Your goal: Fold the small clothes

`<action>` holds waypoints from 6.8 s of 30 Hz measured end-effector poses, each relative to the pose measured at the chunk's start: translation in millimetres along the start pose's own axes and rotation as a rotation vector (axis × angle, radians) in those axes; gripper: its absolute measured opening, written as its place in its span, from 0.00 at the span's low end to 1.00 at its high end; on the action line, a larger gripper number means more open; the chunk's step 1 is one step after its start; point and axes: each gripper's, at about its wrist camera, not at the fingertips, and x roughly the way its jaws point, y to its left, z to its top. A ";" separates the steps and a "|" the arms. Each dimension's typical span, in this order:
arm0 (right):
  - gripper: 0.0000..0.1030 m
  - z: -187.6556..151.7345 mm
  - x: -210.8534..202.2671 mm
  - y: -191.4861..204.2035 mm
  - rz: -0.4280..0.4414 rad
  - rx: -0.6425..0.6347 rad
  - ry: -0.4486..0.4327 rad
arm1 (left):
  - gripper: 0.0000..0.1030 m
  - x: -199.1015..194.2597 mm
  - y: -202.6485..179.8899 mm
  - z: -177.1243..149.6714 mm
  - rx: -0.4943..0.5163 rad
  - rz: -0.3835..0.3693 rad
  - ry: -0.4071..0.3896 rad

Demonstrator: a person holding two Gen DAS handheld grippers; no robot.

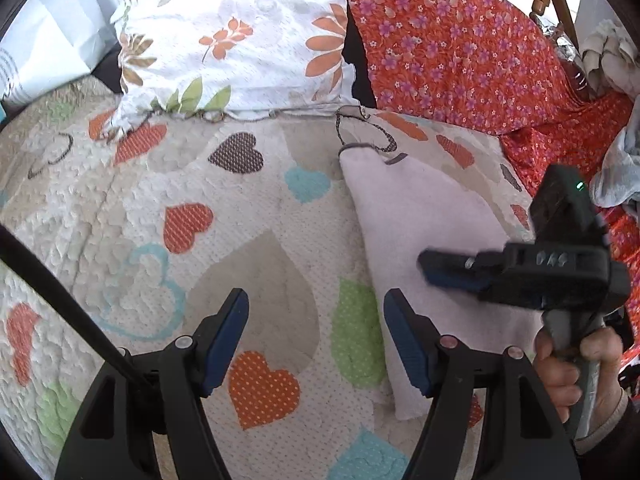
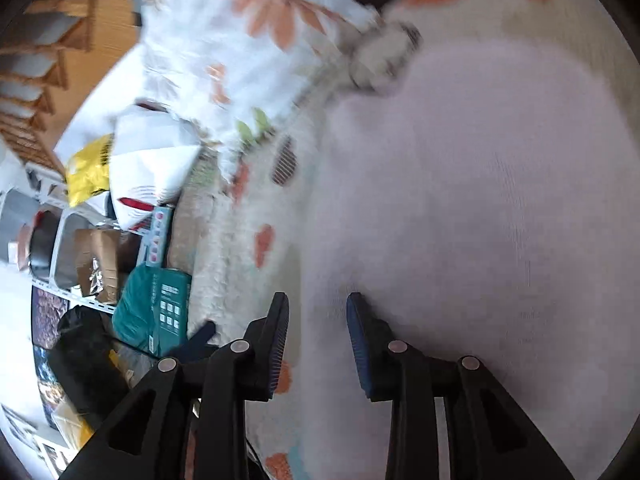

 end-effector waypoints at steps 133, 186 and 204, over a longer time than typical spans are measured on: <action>0.61 -142.2 -92.5 6.2 -0.897 -0.338 -0.235 | 1.00 -8.1 -21.4 -87.7 -0.065 0.287 -0.018; 0.65 -145.7 -76.2 6.6 -0.953 -0.386 -0.202 | 1.00 -16.9 -42.2 -98.2 -0.035 0.194 -0.006; 0.65 -144.3 -74.7 3.0 -0.954 -0.387 -0.190 | 1.00 -16.2 -44.0 -98.7 -0.032 0.188 -0.001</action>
